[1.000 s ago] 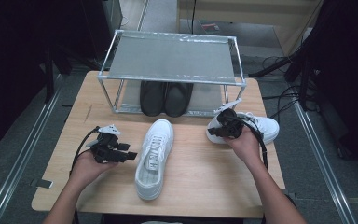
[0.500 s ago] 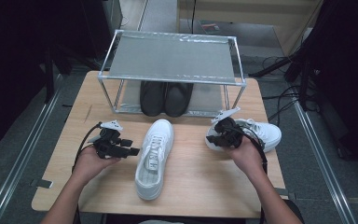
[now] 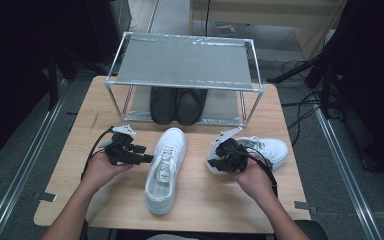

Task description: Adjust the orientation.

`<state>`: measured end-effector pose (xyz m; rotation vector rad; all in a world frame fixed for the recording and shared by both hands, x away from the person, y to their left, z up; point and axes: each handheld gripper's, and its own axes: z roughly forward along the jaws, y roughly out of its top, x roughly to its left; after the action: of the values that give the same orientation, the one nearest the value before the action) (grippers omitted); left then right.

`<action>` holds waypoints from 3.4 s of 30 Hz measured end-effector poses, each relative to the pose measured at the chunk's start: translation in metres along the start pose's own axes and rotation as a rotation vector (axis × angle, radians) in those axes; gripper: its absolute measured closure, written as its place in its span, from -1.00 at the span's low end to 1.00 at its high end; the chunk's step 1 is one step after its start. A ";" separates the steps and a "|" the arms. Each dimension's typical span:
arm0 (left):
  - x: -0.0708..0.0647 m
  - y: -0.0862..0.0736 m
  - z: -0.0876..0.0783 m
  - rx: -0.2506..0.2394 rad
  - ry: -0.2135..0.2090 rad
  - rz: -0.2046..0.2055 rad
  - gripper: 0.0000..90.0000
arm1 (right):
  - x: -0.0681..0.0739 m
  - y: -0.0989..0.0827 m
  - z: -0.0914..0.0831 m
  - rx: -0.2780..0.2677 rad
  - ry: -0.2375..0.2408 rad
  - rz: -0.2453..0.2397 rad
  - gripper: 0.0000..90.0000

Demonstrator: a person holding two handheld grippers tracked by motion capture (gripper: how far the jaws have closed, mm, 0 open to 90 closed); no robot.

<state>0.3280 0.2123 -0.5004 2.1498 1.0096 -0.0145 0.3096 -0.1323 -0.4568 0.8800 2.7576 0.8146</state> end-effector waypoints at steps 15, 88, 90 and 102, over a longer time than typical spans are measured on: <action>0.001 0.003 0.003 0.009 -0.005 0.008 -0.03 | 0.053 0.011 0.021 0.036 0.118 -0.104 0.72; 0.003 0.015 0.008 -0.058 0.026 0.065 -0.14 | -0.045 -0.088 -0.047 -0.348 -0.020 0.255 0.52; 0.003 0.015 0.008 -0.059 0.026 0.065 -0.14 | -0.046 -0.089 -0.046 -0.331 -0.029 0.263 0.60; 0.002 0.015 0.008 -0.049 0.025 0.065 -0.14 | -0.068 -0.100 -0.040 -0.205 -0.108 0.322 0.98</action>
<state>0.3417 0.2030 -0.4975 2.1418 0.9436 0.0676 0.3041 -0.2581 -0.4787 1.3008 2.4188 1.0437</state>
